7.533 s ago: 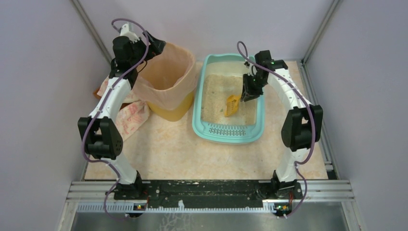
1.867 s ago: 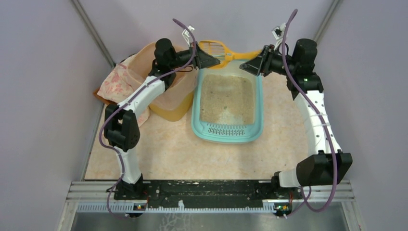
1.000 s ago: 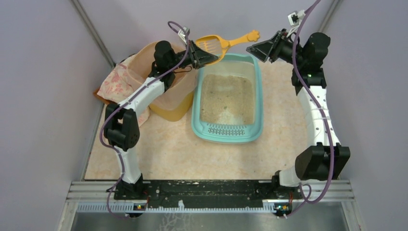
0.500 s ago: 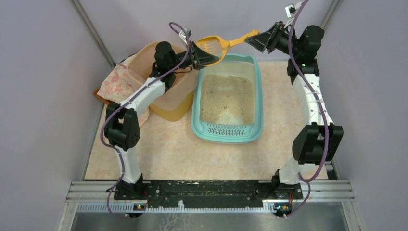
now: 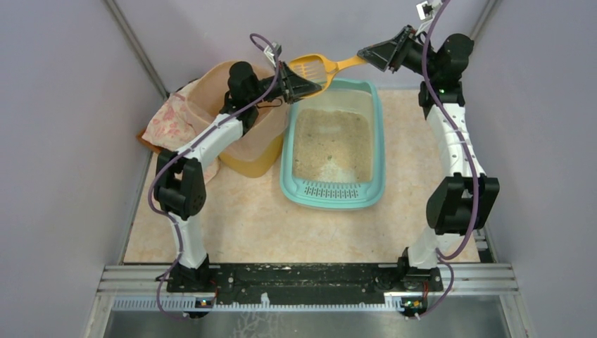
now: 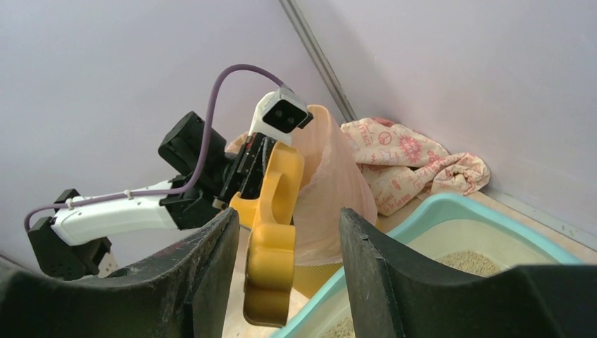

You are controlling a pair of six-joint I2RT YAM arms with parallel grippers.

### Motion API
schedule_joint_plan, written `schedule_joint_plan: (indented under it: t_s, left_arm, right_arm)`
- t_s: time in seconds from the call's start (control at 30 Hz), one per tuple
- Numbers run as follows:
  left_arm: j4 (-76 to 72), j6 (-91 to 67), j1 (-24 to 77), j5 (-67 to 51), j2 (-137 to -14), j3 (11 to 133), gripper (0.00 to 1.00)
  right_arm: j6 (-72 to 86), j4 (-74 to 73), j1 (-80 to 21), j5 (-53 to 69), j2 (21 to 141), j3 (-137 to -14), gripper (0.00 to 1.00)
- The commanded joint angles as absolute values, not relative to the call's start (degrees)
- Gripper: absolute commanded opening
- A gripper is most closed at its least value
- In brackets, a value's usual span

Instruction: Clean the litter box

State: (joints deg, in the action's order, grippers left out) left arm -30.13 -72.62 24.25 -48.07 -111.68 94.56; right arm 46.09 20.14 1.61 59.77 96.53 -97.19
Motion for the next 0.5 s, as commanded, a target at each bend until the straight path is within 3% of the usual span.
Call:
schedule_joint_plan:
  t_s: [0.0,0.47]
  left_arm:
    - [-33.8,-73.6,24.9,-49.2,-112.7,95.0,0.00]
    - [-34.6,-74.3,25.3,-49.4,-113.7,96.5,0.00]
  right_arm:
    - [45.1,21.9,0.7,60.6,95.9,-99.9,0.54]
    - [44.6,22.4,-1.4,60.9,94.6,-95.6,0.46]
